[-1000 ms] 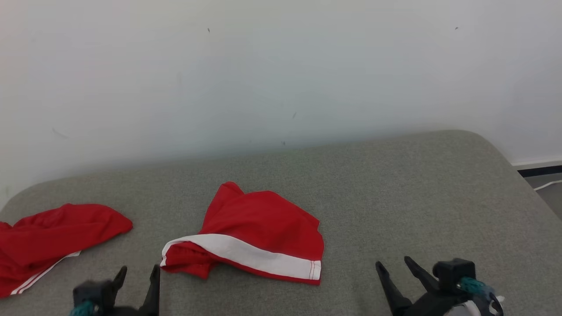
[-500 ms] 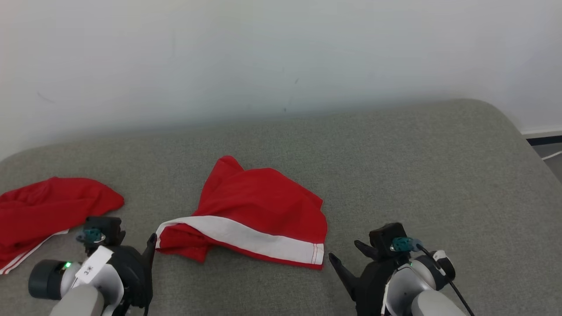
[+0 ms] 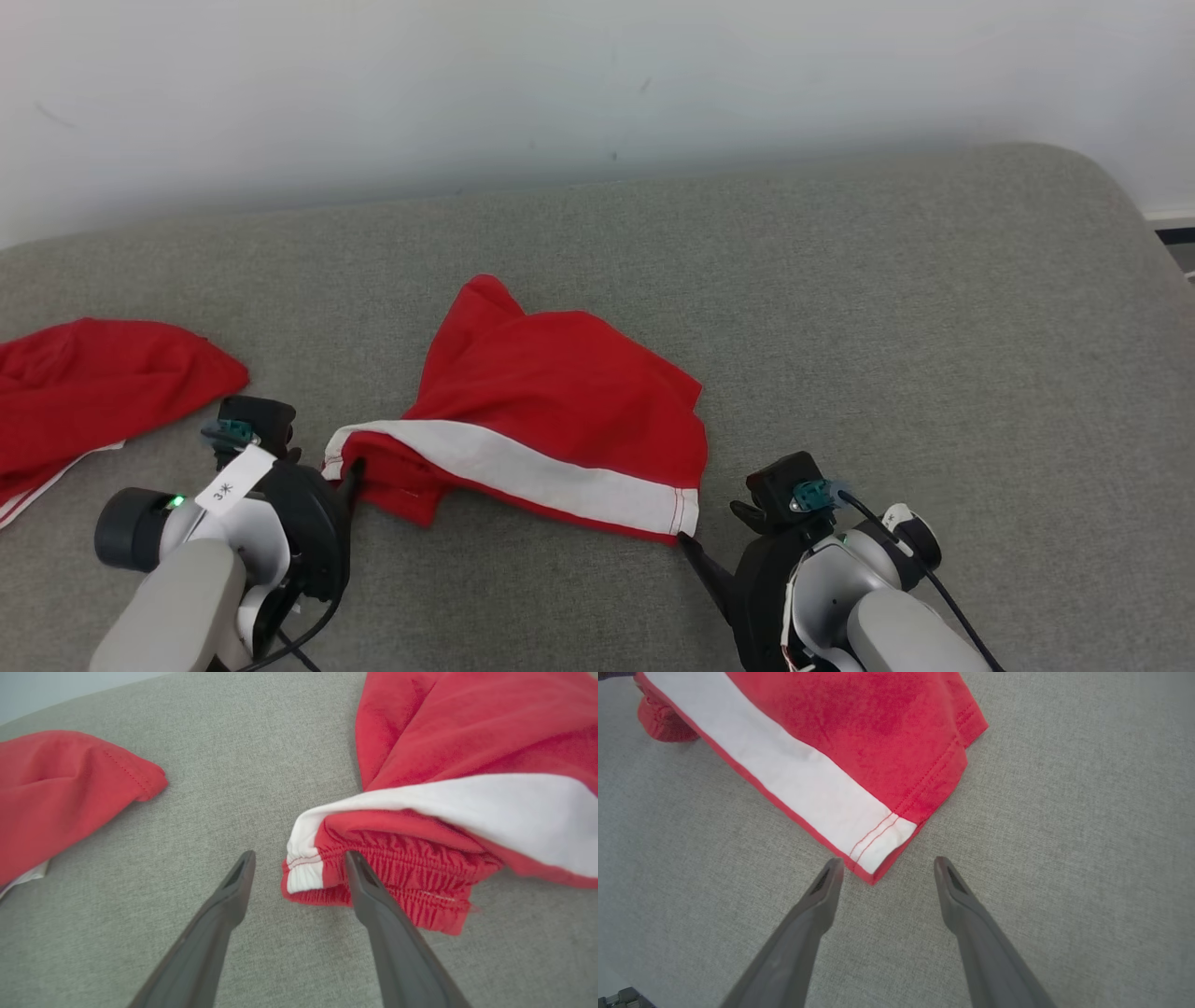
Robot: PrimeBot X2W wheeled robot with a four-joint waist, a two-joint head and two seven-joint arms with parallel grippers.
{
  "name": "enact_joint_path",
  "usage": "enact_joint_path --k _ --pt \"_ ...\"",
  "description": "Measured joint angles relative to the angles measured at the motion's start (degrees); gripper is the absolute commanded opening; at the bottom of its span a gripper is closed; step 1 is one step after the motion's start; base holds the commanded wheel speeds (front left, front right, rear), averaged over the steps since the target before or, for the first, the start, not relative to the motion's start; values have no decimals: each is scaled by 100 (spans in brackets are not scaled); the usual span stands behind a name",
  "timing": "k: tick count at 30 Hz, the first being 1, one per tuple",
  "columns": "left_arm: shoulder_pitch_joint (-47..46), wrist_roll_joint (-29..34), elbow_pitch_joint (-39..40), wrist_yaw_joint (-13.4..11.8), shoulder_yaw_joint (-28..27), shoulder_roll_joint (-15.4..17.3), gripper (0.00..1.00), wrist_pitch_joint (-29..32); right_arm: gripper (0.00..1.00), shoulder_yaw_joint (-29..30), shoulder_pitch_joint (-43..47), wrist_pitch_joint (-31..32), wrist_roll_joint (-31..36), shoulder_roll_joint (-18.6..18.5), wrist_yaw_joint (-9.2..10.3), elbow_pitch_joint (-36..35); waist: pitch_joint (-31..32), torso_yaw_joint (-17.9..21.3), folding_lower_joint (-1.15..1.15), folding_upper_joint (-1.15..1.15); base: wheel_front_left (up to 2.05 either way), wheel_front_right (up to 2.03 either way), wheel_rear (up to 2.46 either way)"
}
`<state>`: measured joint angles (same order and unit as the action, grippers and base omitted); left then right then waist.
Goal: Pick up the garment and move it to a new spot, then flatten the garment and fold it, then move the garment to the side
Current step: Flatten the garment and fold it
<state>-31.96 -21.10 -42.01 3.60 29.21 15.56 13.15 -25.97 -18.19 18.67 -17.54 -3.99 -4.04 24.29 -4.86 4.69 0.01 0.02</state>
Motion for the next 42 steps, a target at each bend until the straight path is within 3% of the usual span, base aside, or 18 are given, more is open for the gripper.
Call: enact_joint_path --k 4,7,11,12,14,15,16,17,19,25,33,42 --pt "-136 0 -153 85 44 -87 100 1 100 -37 -43 2 -12 24 0 131 -121 -86 0 0 0 0 0" --pt "-264 -1 -213 152 107 -188 96 1 95 -38 -129 2 -69 26 0 188 -208 -155 0 0 0 0 0" --pt "-486 -1 -283 203 160 -308 87 -1 77 -45 -269 -2 -214 32 0 234 -324 -252 0 -1 0 0 0" --pt "-534 -1 -299 208 176 -318 82 -5 49 -49 -309 -3 -221 33 0 269 -353 -276 0 -1 0 0 0" --pt "-617 -1 -349 252 212 -335 73 -10 29 -57 -381 -10 -258 33 2 327 -407 -324 0 -1 0 0 0" --pt "-635 -1 -366 254 244 -343 73 -22 29 -66 -401 -12 -266 33 4 350 -432 -346 -1 -1 0 0 0" --pt "-640 -1 -394 255 263 -347 49 -47 4 -94 -436 -29 -268 34 5 377 -458 -365 -1 -1 0 0 0" --pt "-646 -1 -448 256 277 -358 35 -68 0 -109 -472 -53 -279 35 5 414 -479 -383 -1 -1 0 0 0" --pt "-667 -1 -539 300 303 -369 0 -101 0 -121 -494 -62 -325 37 7 482 -504 -410 -1 -1 0 0 0" --pt "-827 0 -648 305 314 -371 0 -338 0 -82 -565 -292 -560 42 101 514 -495 -422 -1 -1 0 0 0" --pt "-1581 534 -290 180 326 -200 0 -1299 0 647 -1141 -1040 -726 21 259 77 -234 -380 -1 -1 0 0 0" --pt "-1399 708 1059 70 502 -258 0 -2224 0 1104 -699 -1525 -976 -649 89 -1151 220 -249 -2 -2 0 0 0"
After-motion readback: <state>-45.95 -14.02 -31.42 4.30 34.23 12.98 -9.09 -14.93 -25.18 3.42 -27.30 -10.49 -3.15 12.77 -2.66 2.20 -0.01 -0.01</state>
